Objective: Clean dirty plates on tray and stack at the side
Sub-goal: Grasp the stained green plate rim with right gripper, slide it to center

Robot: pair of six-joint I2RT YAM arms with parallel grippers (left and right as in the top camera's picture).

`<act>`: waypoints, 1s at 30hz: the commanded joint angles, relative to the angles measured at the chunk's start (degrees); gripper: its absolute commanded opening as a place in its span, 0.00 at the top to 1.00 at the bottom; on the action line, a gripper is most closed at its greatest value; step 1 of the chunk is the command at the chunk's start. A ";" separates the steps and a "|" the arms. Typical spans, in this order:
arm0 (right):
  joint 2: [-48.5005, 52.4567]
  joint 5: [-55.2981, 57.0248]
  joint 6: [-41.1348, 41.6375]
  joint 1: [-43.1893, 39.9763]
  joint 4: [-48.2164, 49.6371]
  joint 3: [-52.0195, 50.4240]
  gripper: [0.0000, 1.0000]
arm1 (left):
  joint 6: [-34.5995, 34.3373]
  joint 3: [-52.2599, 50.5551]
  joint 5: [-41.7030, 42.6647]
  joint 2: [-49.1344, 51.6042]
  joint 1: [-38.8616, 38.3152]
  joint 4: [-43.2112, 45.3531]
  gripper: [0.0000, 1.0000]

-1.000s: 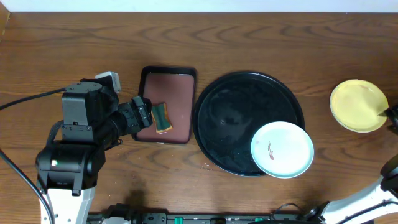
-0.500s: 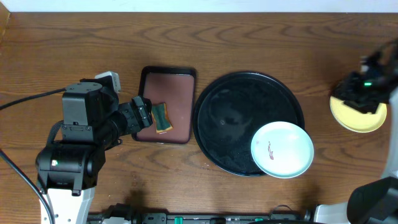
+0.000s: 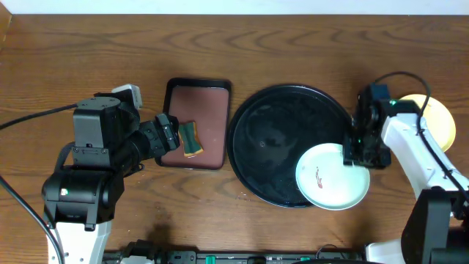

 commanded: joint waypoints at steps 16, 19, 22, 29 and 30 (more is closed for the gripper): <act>-0.48 -6.45 5.57 -0.42 10.47 -7.13 0.99 | 0.13 1.42 0.09 0.07 0.31 -0.17 0.16; -1.60 -10.88 3.74 -0.42 10.40 -3.78 0.99 | 0.13 1.42 0.09 0.07 0.31 -0.17 0.16; -3.21 -14.99 2.95 -0.37 10.62 -0.11 0.99 | 0.13 1.42 0.09 0.07 0.31 -0.17 0.16; -3.96 -22.58 0.52 1.60 17.57 2.01 0.99 | 0.13 1.42 0.09 0.07 0.31 -0.17 0.16; -3.87 -20.94 -0.07 1.77 17.59 2.03 0.99 | 0.13 1.42 0.09 0.07 0.31 -0.17 0.16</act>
